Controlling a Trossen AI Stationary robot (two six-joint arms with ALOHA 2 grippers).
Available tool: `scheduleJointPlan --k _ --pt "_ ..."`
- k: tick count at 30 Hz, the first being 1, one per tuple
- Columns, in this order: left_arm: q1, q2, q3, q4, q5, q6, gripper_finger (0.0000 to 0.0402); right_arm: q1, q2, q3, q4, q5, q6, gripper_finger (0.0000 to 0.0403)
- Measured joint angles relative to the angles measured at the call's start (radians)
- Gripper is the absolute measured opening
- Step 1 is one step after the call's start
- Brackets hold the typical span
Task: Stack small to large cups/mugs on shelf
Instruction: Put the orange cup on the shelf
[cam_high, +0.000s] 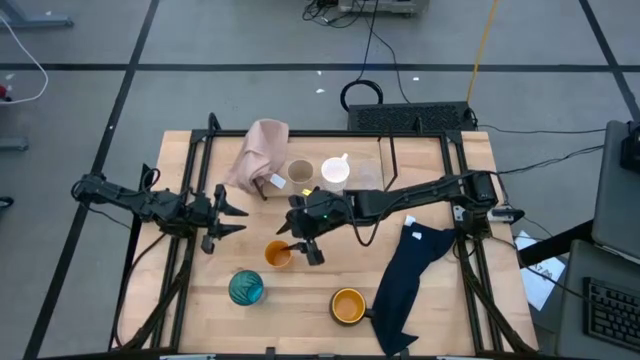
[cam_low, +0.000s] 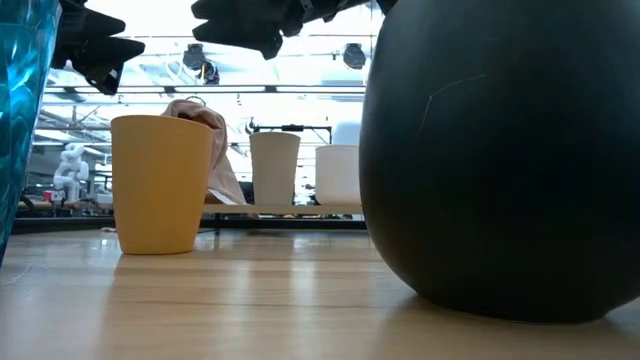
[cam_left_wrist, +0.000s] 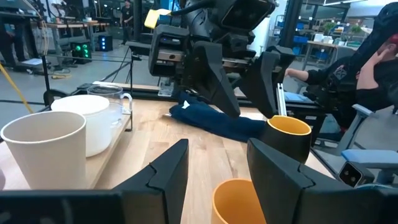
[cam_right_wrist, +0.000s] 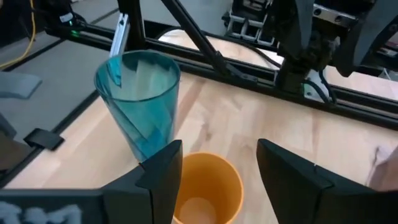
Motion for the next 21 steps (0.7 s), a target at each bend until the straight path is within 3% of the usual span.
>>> scheduleJointPlan --k 5,10,13,16,21 --pt "0.000 0.000 0.000 0.000 0.000 -0.021 0.0163 -0.004 0.000 0.000 -0.016 0.008 -0.043 0.0197" --pt "0.000 0.002 0.000 0.030 0.000 -0.021 0.0163 -0.008 -0.076 -0.002 -0.072 0.213 -0.213 0.0196" --pt "0.000 0.005 0.000 0.045 0.000 -0.021 0.0163 -0.008 -0.180 -0.001 -0.175 0.291 -0.238 0.0196" --pt "0.000 0.005 0.000 0.044 -0.001 -0.021 0.0163 -0.007 -0.320 -0.020 -0.318 0.295 -0.182 0.0196" --pt "0.000 0.005 0.000 0.045 -0.023 -0.007 0.0163 -0.006 -0.599 -0.198 -0.447 0.292 -0.028 0.0196"
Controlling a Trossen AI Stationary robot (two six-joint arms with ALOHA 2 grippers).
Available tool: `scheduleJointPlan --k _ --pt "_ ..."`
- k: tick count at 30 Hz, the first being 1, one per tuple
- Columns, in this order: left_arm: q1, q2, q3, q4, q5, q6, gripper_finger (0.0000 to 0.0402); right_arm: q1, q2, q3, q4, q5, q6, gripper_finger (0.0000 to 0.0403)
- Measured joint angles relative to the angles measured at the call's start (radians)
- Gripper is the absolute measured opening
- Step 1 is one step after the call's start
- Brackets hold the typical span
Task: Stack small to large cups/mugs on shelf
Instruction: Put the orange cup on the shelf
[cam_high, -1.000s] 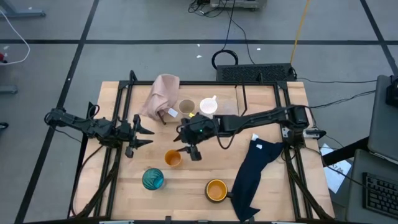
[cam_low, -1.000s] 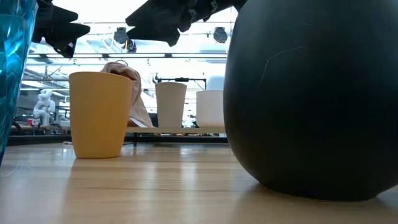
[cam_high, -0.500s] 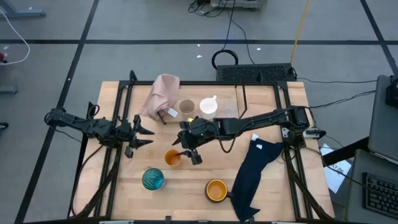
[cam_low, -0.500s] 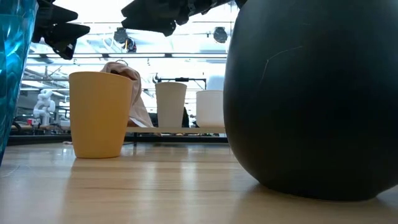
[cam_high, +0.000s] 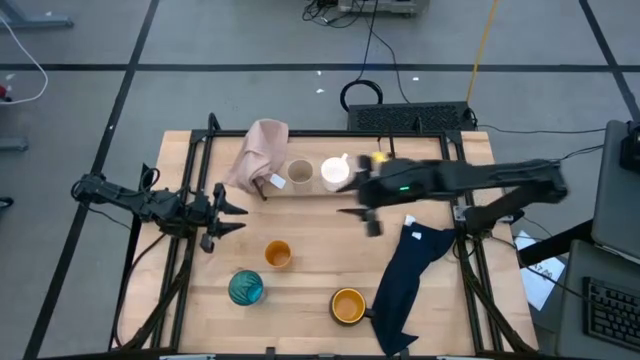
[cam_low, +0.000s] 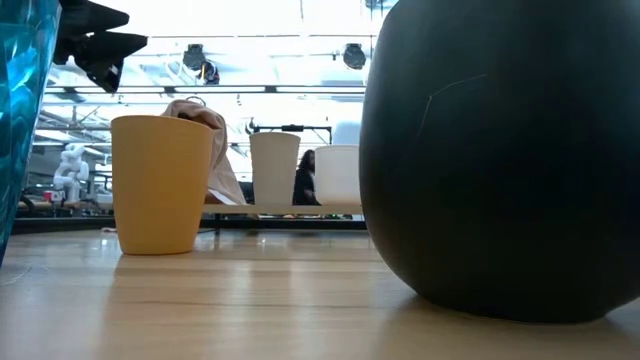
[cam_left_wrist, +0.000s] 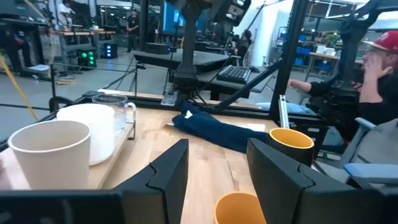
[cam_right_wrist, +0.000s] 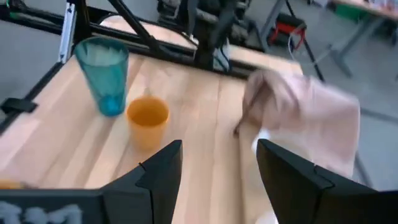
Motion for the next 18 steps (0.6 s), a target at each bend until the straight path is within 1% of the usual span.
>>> scheduleJointPlan --k 2,5,8,11,13,15,18 --pt "0.000 0.000 0.000 0.000 -0.015 0.000 0.0163 0.015 -0.120 -0.142 0.040 0.001 0.065 0.0196" --pt "0.000 0.000 0.000 0.001 -0.027 0.000 0.0163 0.035 -0.309 -0.386 0.171 -0.003 0.129 0.0196" --pt "0.002 0.020 0.000 0.040 -0.050 -0.015 0.0163 0.040 -0.486 -0.625 0.365 0.000 0.150 0.0196" --pt "0.002 0.083 0.001 0.121 -0.052 -0.011 0.0163 0.034 -0.624 -0.823 0.588 0.005 0.153 0.0196" --pt "0.002 0.156 0.015 0.149 -0.047 -0.012 0.0163 0.029 -0.685 -0.917 0.722 0.005 0.165 0.0196" --pt "0.002 0.241 0.046 0.138 -0.044 -0.018 0.0163 0.028 -0.722 -0.985 0.833 0.006 0.191 0.0196" --pt "0.002 0.388 0.128 0.137 -0.041 -0.008 0.0163 0.029 -0.739 -1.033 0.914 0.002 0.196 0.0196"
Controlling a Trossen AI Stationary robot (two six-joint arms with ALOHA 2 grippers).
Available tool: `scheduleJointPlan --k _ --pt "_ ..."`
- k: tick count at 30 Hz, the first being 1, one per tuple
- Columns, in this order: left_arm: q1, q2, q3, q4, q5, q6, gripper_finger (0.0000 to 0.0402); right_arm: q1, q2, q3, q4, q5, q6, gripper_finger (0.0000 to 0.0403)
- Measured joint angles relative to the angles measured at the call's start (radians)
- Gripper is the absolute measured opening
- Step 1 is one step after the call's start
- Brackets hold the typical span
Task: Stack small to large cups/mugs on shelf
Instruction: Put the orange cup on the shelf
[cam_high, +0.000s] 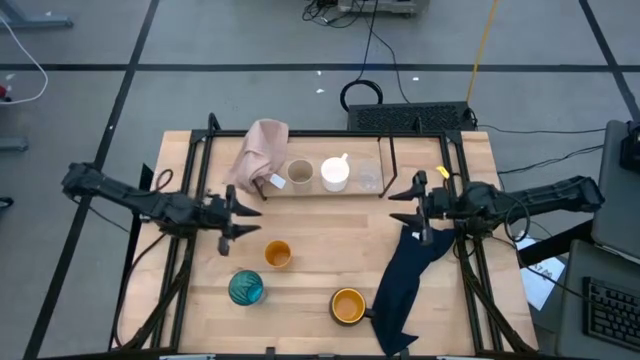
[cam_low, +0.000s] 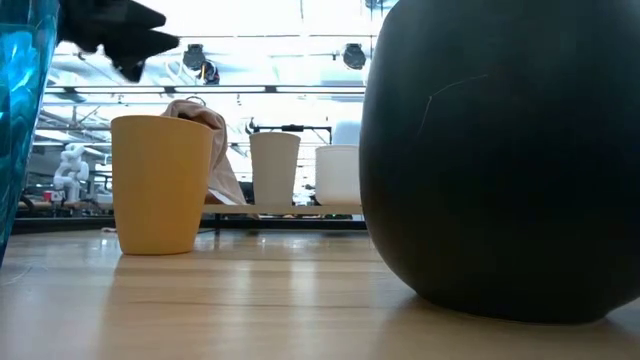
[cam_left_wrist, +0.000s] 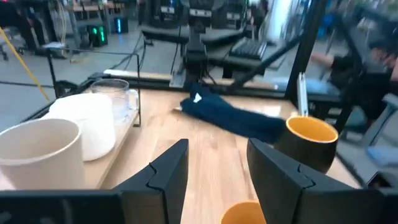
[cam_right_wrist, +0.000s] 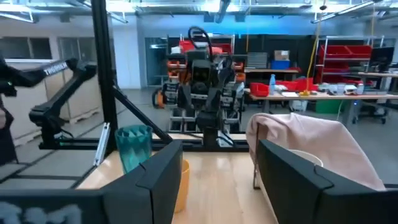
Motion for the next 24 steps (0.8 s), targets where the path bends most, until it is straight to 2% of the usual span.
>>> scheduleJointPlan --k 3,9,12,14,18,24 --pt "0.000 0.139 0.117 -0.074 0.013 0.008 0.0163 0.000 0.008 0.000 -0.009 0.001 -0.020 0.0196" --pt "0.000 0.374 0.358 -0.437 0.038 -0.077 0.0163 0.000 0.022 0.002 -0.002 0.000 -0.039 0.0196" --pt "0.000 0.457 0.448 -0.537 0.038 -0.114 0.0163 0.000 0.022 0.002 -0.003 0.000 -0.046 0.0196" --pt "0.003 0.500 0.488 -0.586 0.042 -0.121 0.0163 0.000 0.022 0.002 -0.003 0.000 -0.046 0.0196" --pt "0.046 0.566 0.548 -0.654 0.141 -0.206 0.0163 0.000 0.022 0.002 -0.012 0.000 -0.046 0.0196" --pt "0.100 0.638 0.556 -0.727 0.230 -0.270 0.0163 0.000 0.023 0.002 -0.019 -0.003 -0.050 0.0196"
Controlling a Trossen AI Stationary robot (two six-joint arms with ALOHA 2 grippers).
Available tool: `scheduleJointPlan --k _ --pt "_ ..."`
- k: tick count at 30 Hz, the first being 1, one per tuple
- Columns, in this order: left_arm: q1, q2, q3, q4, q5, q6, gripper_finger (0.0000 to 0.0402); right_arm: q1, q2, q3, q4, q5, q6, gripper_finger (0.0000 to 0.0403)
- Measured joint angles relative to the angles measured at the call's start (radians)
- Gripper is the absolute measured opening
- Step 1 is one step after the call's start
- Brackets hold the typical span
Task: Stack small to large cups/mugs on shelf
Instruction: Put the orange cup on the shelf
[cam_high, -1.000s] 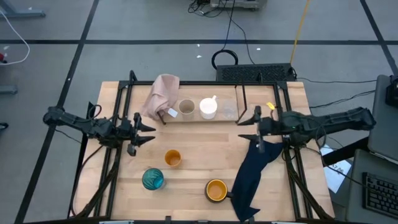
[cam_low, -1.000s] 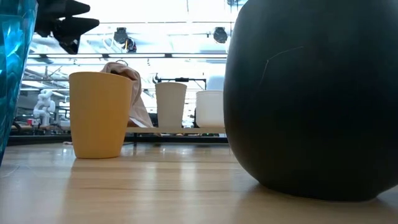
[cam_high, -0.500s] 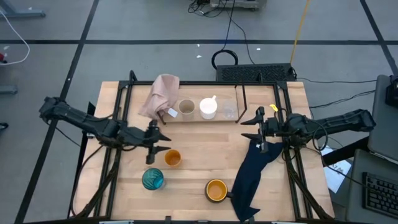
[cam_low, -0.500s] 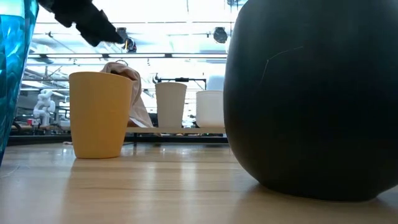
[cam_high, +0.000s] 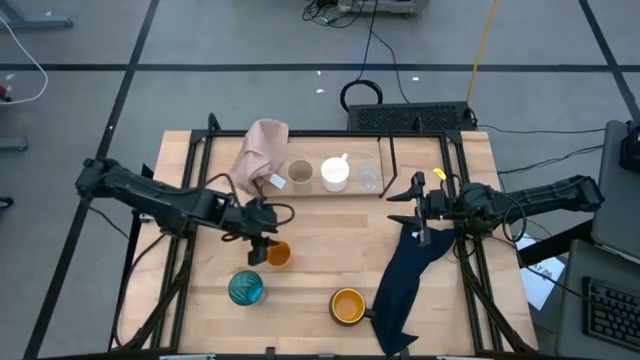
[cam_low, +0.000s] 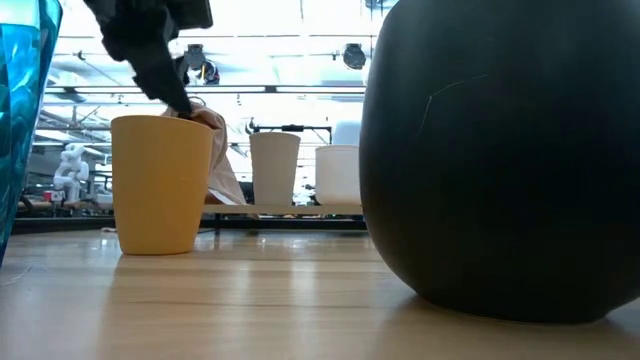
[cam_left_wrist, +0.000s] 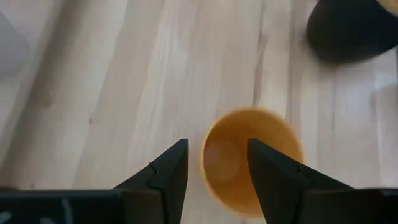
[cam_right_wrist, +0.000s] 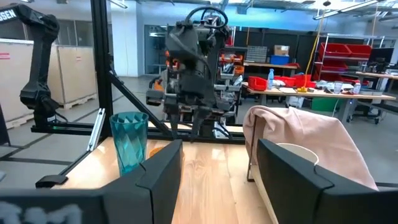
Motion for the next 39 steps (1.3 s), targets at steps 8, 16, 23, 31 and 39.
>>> scheduleJointPlan --k 8,16,23,31,39 --pt "0.041 0.078 0.000 -0.029 0.053 0.002 0.0163 0.000 0.000 0.000 -0.015 0.000 0.000 0.0196" --pt "0.077 0.151 0.000 -0.030 0.135 0.010 0.0163 0.000 0.000 0.000 -0.020 0.000 -0.021 0.0196" --pt "0.095 0.184 0.000 -0.025 0.183 0.045 0.0163 0.000 0.000 0.001 -0.021 -0.001 -0.023 0.0196" --pt "0.120 0.183 0.000 -0.021 0.217 0.078 0.0128 0.000 0.000 0.001 -0.021 -0.001 -0.024 0.0196" --pt "0.130 0.183 0.000 -0.021 0.269 0.181 0.0011 0.000 0.000 0.001 -0.021 -0.001 -0.030 0.0196"
